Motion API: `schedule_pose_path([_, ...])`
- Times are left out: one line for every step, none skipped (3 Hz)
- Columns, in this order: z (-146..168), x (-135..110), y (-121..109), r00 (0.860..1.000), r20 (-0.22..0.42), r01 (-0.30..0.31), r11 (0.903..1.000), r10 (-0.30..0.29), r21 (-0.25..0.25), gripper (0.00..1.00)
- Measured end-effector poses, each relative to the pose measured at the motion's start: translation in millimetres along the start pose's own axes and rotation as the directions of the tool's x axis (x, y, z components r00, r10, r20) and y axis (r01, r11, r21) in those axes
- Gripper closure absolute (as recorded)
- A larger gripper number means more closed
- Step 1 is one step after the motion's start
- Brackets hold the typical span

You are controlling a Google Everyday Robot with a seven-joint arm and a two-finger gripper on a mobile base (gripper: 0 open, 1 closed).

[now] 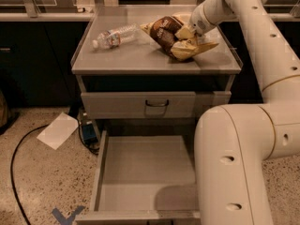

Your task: Pick brown chip bag from middle drawer and place on counter

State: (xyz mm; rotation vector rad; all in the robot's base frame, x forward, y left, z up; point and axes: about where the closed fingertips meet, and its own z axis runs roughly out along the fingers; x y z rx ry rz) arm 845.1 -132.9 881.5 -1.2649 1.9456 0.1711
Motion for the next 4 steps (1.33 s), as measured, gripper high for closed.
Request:
schedule_pose_path([0.0, 0.0, 0.0, 1.000, 0.000, 0.000, 1.0000, 0.000, 0.000, 0.35])
schedule_pose_path([0.0, 0.0, 0.0, 1.000, 0.000, 0.000, 1.0000, 0.000, 0.000, 0.11])
schedule_pose_path([0.1, 0.0, 0.0, 1.000, 0.000, 0.000, 1.0000, 0.000, 0.000, 0.00])
schedule_pose_path([0.1, 0.0, 0.0, 1.000, 0.000, 0.000, 1.0000, 0.000, 0.000, 0.00])
